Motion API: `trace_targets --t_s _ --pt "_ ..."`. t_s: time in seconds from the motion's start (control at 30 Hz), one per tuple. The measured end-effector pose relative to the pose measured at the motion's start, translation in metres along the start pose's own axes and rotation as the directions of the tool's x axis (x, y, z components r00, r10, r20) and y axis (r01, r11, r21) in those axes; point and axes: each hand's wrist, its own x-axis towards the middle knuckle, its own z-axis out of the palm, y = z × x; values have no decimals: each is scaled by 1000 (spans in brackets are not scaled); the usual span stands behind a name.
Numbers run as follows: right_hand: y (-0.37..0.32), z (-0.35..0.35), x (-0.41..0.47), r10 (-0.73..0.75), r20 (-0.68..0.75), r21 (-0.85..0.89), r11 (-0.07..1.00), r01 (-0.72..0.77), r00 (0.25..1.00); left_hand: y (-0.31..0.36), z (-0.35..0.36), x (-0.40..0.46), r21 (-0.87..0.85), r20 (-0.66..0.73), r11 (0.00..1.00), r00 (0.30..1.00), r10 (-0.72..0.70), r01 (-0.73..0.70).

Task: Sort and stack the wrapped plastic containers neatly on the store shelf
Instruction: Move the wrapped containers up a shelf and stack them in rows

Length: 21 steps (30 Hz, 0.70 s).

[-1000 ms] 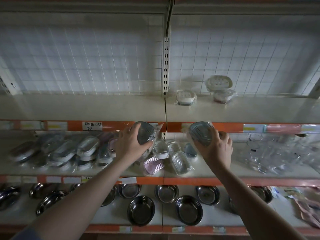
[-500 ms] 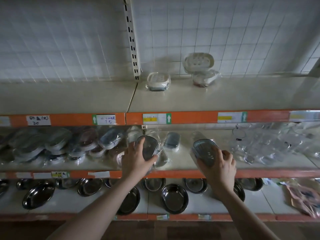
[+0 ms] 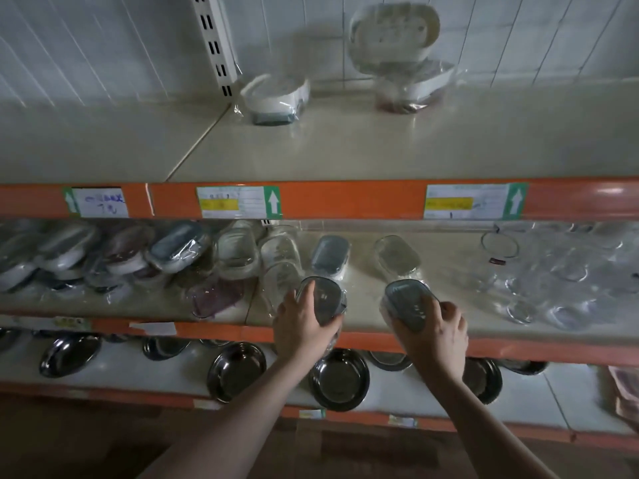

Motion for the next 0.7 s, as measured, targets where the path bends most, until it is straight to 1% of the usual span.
trace_targets --t_s 0.17,0.27,0.4,0.43,0.53,0.63,0.7 --pt "22 41 11 39 16 -17 999 -39 999 -3 48 21 8 9 1000 1000 -11 11" --pt "31 64 23 61 31 -14 998 -61 998 2 73 35 38 10 999 1000 24 -24" --pt "38 90 41 40 -2 9 999 -40 999 8 96 56 57 15 998 1000 -7 6" --pt "39 95 45 33 -8 8 999 -32 999 7 102 62 54 12 998 1000 -19 19" --pt "44 109 56 24 -20 -2 1000 -24 1000 8 115 77 -30 -6 999 1000 -28 28" --pt "47 117 64 -4 0 -27 1000 4 1000 11 119 86 68 -39 997 999 -23 26" --pt "46 117 68 -4 42 -49 999 6 999 14 116 88 84 -33 996 999 -28 31"
